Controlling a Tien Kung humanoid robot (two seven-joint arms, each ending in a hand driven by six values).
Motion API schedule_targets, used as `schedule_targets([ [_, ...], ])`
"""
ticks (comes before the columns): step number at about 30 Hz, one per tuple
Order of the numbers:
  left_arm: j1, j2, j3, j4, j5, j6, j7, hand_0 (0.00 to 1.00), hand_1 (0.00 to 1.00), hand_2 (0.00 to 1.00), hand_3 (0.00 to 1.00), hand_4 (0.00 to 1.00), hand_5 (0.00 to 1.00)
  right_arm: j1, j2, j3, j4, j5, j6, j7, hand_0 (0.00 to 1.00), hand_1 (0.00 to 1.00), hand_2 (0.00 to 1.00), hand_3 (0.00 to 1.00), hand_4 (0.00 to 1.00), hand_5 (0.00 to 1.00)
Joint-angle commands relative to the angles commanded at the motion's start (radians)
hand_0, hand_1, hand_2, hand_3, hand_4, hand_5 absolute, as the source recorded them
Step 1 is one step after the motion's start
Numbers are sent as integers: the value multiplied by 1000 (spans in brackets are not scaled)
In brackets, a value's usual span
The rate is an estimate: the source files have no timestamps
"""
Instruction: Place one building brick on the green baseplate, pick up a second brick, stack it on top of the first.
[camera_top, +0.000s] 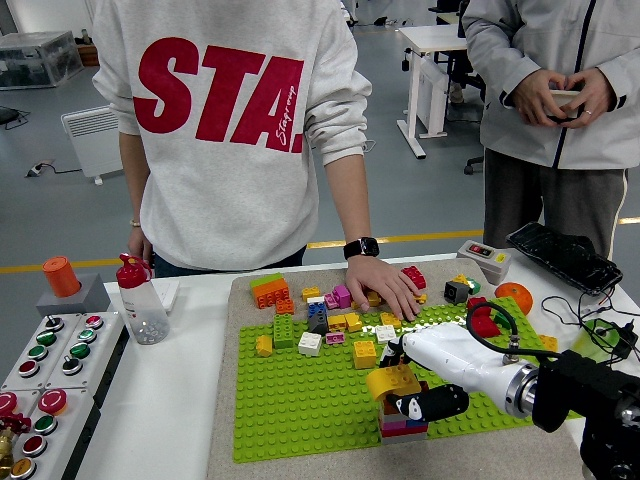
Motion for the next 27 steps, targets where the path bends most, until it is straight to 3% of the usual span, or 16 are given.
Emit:
schedule_targets([
  [27, -7, 2, 3, 0, -4, 1, -3, 664, 688, 689, 576, 294, 998, -5, -16, 4, 0, -19, 14, -23, 662, 659, 686, 516, 542, 302],
])
